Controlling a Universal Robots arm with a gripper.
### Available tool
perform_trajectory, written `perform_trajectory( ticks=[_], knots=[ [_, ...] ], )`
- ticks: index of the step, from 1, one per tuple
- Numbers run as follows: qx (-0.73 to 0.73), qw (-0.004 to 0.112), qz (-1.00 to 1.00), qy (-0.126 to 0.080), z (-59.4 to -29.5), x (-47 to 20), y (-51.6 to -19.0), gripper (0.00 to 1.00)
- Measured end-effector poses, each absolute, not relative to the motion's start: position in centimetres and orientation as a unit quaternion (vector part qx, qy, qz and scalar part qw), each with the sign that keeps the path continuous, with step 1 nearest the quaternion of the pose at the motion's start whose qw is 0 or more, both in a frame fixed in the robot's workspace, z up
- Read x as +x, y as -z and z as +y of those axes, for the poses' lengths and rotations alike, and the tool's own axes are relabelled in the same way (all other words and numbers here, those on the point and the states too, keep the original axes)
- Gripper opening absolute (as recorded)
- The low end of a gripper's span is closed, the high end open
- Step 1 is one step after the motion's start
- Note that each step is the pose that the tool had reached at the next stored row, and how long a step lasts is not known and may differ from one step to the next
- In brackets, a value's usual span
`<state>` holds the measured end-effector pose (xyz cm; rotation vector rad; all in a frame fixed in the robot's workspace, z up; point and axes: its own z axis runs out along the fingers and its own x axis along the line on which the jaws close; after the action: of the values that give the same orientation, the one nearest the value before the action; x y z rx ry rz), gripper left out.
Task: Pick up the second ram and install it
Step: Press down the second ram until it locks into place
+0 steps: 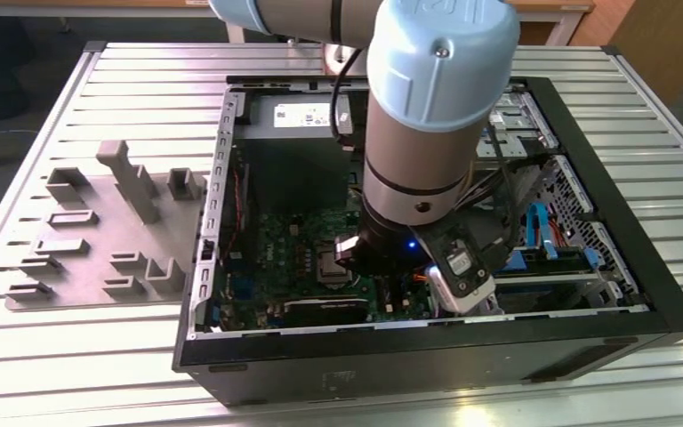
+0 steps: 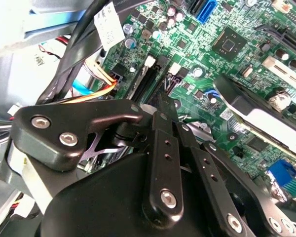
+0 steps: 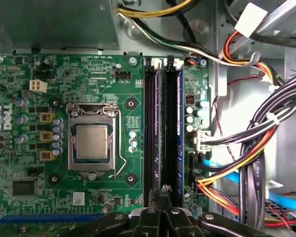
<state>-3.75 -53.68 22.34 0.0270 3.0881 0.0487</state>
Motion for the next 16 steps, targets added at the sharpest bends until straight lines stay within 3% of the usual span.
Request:
perform_trajectory(
  ticks=[16],
  knots=[
    [0.009,0.026,0.999,-0.016,-53.69,-3.75,-21.69,0.11]
  ],
)
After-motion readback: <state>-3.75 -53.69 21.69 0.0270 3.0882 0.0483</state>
